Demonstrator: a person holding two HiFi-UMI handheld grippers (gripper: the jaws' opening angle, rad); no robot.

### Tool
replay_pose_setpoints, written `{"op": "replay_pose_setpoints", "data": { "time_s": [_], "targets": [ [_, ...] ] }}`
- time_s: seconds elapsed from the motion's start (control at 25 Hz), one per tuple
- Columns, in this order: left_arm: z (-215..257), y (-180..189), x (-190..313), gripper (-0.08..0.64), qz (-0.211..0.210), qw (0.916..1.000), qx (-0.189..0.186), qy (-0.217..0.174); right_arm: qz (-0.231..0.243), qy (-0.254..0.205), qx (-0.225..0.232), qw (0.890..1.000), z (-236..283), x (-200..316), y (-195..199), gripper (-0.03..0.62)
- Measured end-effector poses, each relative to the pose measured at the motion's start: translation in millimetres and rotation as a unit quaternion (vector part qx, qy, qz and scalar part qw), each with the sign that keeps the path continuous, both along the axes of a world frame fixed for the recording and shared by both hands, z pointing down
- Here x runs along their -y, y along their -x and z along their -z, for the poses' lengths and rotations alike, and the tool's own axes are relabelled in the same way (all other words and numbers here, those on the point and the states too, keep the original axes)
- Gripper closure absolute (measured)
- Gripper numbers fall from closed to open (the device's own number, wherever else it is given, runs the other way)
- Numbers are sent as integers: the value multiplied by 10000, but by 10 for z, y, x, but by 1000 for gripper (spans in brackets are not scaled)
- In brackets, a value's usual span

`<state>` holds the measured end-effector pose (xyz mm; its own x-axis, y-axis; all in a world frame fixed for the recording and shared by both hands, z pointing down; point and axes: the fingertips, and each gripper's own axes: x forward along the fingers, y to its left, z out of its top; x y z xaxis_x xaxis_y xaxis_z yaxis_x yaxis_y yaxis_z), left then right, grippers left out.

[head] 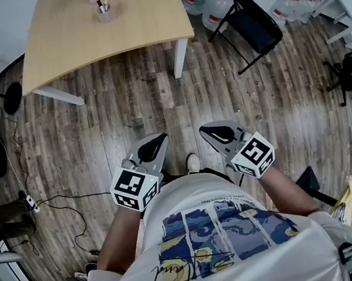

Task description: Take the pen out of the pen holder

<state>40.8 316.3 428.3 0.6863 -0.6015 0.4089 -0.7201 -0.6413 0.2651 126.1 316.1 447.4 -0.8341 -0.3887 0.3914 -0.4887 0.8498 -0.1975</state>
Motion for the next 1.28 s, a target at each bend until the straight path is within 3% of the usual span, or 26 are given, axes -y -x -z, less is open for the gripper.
{"op": "replay_pose_setpoints", "data": {
  "time_s": [0.16,0.4,0.68,0.92,1.0,1.12,1.28],
  "targets": [
    [-57,-311,119,551,11,9999,-77,78,-118,-21,54,9999,-53,221,-323,586],
    [-188,-381,535,551,-25,9998,-22,203,-210,-44,169,9996,-122,728,-425,586],
    [-113,-283,1552,551,-241,9996,-175,26,-526,-14,171,9985,10,1579,-297,586],
    [12,-100,2475,549,-593,9976,-305,-162,-503,-43,-44,9987,93,2375,26,580],
    [-11,-36,2721,545,-659,9972,-279,-204,-534,-128,-50,9985,106,2607,129,534],
    [-34,18,3044,537,-551,9979,-287,-173,-557,-142,-7,9983,172,2913,217,525],
    [-33,74,3403,534,-93,9993,-338,-159,-178,-147,-6,9997,203,3242,239,522]
  ]
}}
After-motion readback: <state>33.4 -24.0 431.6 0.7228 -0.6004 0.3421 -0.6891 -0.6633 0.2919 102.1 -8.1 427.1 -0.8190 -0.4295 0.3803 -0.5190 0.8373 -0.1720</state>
